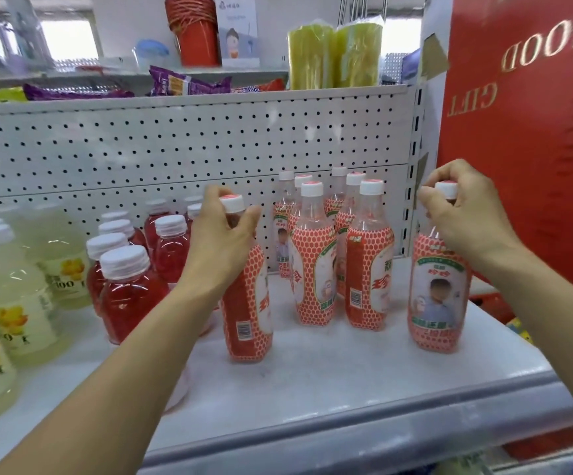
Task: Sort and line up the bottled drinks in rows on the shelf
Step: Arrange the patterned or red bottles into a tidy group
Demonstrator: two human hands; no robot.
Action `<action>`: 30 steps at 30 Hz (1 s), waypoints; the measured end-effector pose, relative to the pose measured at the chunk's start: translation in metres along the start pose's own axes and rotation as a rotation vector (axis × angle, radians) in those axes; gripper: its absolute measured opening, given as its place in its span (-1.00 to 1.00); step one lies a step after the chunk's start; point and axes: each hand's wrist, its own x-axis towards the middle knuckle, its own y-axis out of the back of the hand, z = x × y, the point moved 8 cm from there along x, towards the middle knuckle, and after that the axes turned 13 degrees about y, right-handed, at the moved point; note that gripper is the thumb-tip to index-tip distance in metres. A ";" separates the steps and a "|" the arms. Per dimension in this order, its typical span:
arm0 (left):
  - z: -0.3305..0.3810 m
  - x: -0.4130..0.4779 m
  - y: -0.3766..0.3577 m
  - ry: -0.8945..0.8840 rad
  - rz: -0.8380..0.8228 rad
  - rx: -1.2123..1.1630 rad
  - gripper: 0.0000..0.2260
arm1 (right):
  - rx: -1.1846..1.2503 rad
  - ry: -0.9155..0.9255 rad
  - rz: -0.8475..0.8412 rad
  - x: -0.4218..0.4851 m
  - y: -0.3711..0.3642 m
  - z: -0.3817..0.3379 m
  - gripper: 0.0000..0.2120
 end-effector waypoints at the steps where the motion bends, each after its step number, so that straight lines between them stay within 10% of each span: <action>1: 0.001 0.000 0.001 0.001 0.021 0.006 -0.81 | -0.015 -0.016 0.013 0.001 0.005 0.004 -0.97; 9: 0.001 0.003 0.002 -0.035 0.071 0.123 -0.67 | 0.000 -0.105 -0.071 0.003 0.005 0.009 -0.88; 15: 0.069 -0.032 -0.027 -0.715 0.295 0.528 -0.55 | -0.371 0.376 0.033 0.009 0.001 -0.058 -0.69; 21: 0.056 0.019 -0.097 -0.197 -0.172 0.484 -0.48 | -0.351 0.177 -0.542 0.029 -0.064 -0.051 -0.65; 30: 0.066 0.041 -0.084 -0.127 -0.246 0.914 -0.67 | -0.439 0.188 -0.878 0.050 -0.078 -0.044 -0.81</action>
